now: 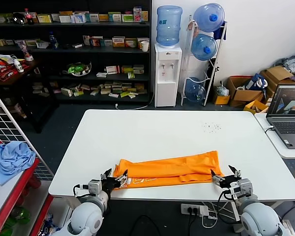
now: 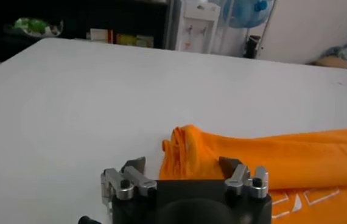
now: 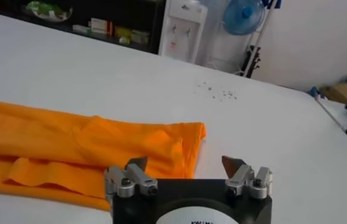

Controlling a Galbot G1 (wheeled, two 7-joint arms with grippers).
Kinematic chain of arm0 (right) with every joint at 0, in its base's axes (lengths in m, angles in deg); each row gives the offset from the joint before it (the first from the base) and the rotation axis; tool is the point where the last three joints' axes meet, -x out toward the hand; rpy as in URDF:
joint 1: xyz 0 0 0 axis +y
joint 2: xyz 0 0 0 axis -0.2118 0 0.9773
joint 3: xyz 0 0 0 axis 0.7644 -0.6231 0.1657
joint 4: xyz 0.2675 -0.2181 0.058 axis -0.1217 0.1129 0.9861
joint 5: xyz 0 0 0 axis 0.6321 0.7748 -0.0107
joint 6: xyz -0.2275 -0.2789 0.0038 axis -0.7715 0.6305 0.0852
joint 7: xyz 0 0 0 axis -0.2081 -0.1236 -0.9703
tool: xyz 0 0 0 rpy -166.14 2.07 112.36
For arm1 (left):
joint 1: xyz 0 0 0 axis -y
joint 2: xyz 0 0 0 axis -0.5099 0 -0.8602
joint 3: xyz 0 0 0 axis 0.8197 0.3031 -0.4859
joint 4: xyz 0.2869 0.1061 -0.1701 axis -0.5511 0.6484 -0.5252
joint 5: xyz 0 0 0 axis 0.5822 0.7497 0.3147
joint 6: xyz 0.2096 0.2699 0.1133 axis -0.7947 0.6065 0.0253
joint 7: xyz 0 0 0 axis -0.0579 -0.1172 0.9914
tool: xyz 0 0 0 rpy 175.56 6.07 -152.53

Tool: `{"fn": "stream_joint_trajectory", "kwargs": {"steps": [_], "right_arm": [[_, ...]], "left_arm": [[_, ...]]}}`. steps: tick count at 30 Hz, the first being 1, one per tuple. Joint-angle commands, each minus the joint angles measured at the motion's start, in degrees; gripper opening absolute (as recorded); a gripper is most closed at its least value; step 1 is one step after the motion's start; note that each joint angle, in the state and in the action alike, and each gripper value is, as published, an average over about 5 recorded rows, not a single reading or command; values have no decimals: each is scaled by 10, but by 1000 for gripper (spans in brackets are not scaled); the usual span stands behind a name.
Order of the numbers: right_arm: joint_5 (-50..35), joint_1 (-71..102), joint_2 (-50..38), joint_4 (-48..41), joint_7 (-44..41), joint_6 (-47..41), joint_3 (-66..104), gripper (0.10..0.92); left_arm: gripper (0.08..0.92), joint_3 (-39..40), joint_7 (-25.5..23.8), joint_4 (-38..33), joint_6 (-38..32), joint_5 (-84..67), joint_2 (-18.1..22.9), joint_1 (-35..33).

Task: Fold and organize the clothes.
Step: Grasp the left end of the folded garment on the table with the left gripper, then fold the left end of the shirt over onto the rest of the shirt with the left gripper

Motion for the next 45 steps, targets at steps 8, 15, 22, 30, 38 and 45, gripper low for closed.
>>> {"fn": "stream_joint_trajectory", "kwargs": {"steps": [8,15,22,30,38,45], "right_arm": [[-2,6,4,13,3,0,2,823],[-2,4,10,14,6,1,1,823],[2,1,17,14,10,8,0,823],[10,0,23,22,14,14,-5,823],[20,1,29,23,13,23,-8,823],[27,7,36,21,7,31,-7,823]], "left_arm": [[601,1,6,14,22,-53,6,3],[402,1,1,7,14,-40,6,1],[195,-11,-3,4,-7,-29,-6,5],[120,-51,-2,22,-5,-41,-83,25],[120,-91,14,97,-5,9,-163,61],[120,-100,5,124,-24,49,-218,78]]}}
